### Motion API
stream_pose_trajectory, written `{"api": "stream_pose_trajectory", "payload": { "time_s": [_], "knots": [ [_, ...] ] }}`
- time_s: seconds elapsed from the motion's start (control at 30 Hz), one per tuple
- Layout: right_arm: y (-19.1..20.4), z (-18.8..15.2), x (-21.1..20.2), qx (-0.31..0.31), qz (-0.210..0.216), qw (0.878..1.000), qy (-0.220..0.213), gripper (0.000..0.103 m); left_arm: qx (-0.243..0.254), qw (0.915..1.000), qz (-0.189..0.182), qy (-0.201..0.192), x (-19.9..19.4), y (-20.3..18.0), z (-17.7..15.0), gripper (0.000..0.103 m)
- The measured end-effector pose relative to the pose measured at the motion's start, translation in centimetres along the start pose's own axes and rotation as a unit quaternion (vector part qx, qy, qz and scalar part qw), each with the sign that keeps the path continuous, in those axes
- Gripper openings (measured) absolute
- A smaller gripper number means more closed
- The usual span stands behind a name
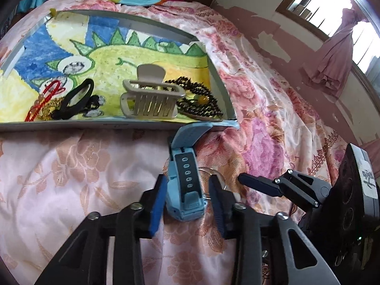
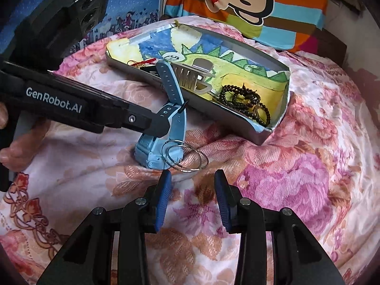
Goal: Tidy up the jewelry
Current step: 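Close the left tool on the blue watch strap, then grasp a silver ring with the right tool while the left tool lifts the watch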
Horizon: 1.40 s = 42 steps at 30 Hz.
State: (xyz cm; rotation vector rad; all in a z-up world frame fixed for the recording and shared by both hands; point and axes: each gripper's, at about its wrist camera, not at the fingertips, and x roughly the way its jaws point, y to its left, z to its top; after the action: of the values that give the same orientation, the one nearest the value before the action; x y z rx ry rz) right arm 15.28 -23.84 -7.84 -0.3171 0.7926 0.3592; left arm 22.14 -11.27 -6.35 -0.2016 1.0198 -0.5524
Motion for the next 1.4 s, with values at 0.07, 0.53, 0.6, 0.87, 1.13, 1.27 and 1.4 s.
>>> {"api": "stream_pose_trajectory", "payload": {
  "time_s": [0.07, 0.53, 0.6, 0.87, 1.13, 1.27, 1.4],
  "knots": [
    [0.2, 0.2, 0.3, -0.006, -0.004, 1.0, 0.003, 0.033, -0.008, 1.0, 0.002, 0.002, 0.1, 0.3, 0.0, 0.027],
    [0.2, 0.9, 2.0, -0.017, 0.007, 1.0, 0.015, 0.034, -0.031, 0.9995, 0.002, 0.007, 0.2, 1.7, 0.0, 0.021],
    [0.1, 1.0, 2.2, -0.014, 0.011, 1.0, 0.014, 0.034, -0.03, 0.9995, 0.004, 0.007, 0.2, 1.7, -0.1, 0.021],
    [0.2, 1.0, 2.6, -0.016, 0.01, 1.0, 0.018, 0.033, -0.039, 0.9992, 0.006, 0.003, 0.1, 2.1, -0.1, 0.021],
    [0.5, 1.6, 3.4, -0.029, 0.0, 0.999, 0.028, 0.033, -0.061, 0.9981, 0.006, -0.001, -0.3, 3.2, 0.0, 0.02],
    [0.7, 1.8, 3.6, -0.033, -0.008, 0.999, 0.028, 0.033, -0.062, 0.998, 0.011, -0.001, -0.3, 3.4, 0.1, 0.007],
    [0.9, 1.8, 3.6, -0.039, -0.013, 0.999, 0.022, 0.033, -0.073, 0.9973, 0.004, 0.0, -0.2, 4.0, 0.1, 0.007]
  ]
}}
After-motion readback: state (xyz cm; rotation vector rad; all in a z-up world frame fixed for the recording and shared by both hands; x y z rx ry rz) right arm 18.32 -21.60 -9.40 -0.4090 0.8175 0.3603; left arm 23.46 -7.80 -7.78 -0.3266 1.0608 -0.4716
